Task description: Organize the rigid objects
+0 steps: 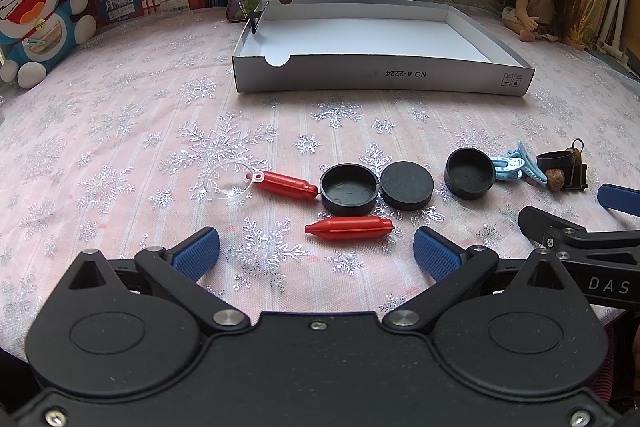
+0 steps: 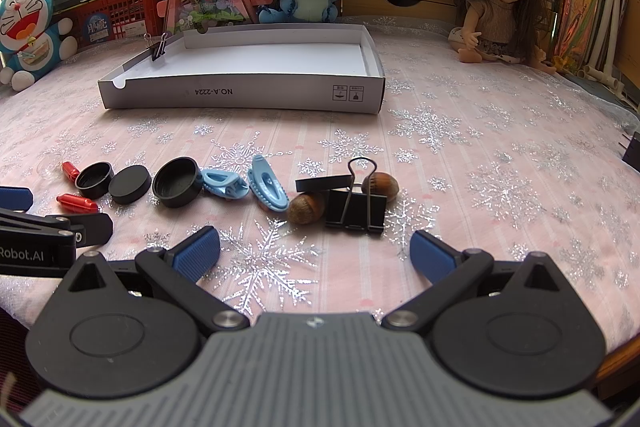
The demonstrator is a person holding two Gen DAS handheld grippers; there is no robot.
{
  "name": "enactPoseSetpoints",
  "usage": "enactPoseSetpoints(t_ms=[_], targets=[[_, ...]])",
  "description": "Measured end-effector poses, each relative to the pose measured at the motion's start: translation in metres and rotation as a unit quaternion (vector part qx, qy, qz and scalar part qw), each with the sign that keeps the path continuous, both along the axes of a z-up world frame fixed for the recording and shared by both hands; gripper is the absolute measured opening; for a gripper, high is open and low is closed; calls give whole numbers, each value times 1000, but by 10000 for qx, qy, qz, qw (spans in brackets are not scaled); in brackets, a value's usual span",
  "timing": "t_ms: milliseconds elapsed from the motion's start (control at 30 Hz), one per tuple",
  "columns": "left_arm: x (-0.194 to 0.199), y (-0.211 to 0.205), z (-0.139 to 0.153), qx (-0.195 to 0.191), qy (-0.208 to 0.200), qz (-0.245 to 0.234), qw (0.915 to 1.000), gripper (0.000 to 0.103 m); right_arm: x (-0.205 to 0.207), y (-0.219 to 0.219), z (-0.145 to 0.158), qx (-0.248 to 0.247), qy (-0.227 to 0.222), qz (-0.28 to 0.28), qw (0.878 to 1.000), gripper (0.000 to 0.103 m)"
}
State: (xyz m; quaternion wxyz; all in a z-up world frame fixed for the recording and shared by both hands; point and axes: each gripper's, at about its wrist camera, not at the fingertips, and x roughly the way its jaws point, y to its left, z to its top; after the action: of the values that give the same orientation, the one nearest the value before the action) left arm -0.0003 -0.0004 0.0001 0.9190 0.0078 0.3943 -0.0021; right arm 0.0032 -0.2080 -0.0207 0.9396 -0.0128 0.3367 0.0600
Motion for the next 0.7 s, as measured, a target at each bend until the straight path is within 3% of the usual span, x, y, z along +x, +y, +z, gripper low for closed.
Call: enactPoseSetpoints(t_ms=[700], targets=[[0, 0, 0, -11, -3, -7, 10000, 103, -1, 0, -4, 58, -154, -38, 9999, 103]])
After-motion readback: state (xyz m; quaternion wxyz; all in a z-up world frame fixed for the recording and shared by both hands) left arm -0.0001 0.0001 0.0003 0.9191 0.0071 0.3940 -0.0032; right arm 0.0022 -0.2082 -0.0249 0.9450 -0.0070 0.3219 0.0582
